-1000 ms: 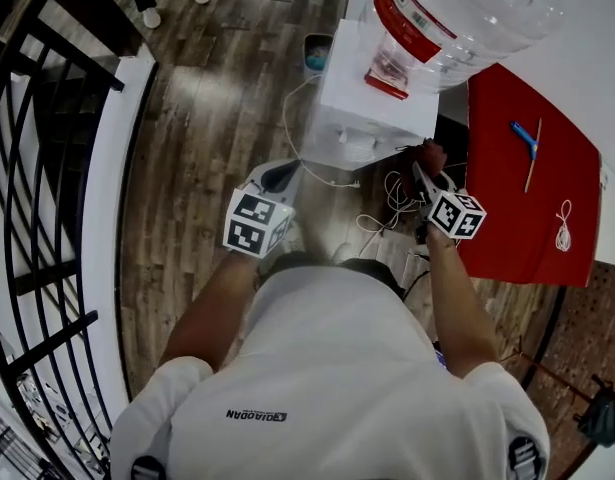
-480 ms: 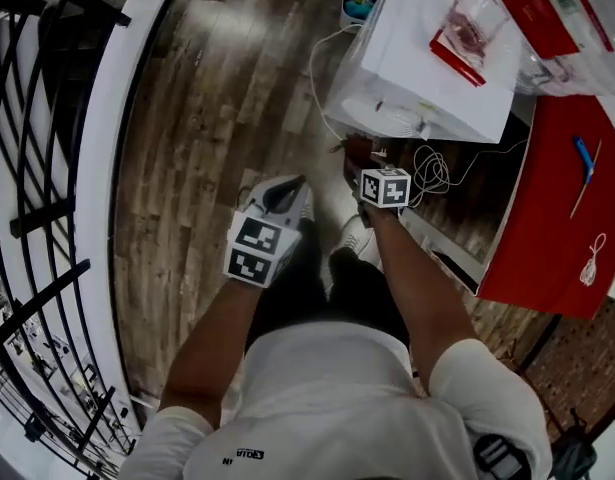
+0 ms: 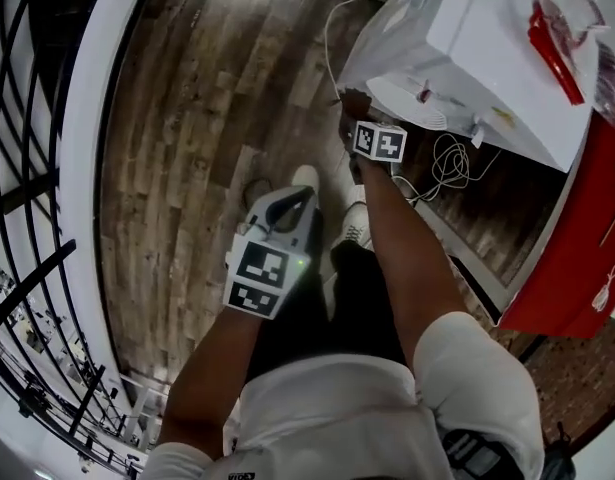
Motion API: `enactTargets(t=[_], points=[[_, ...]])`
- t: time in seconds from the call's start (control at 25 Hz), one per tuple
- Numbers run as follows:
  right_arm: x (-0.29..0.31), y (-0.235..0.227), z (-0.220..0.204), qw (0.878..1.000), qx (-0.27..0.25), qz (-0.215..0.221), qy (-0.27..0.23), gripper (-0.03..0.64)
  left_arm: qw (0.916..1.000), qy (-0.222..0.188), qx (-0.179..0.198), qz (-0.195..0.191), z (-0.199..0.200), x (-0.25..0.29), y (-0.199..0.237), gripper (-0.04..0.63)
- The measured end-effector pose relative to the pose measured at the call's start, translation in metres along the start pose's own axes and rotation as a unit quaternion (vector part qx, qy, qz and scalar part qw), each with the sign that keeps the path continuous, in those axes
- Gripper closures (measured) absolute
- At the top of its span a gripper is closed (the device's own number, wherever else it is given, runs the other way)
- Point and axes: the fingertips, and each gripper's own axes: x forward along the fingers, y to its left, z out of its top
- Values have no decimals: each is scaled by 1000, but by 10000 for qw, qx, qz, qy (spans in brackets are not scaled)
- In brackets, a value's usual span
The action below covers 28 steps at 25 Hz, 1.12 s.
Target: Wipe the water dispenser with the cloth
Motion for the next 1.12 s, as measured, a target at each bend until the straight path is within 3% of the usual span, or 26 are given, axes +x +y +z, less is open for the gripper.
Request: enactTargets(t=[0.36,0.8,1.12], points=[[-13,-60,-22,9996,132,-260,56,561,9996,220,9,-198,-23,22,-26,606],[-67,-155,-41,9960,338,-831,-11,561,9991,141,361,-172,-19,27,-60,606],[-99,-197,-57,9935,547,-996,-58,561,9986,95,502,-153,-21,32,-89,606]])
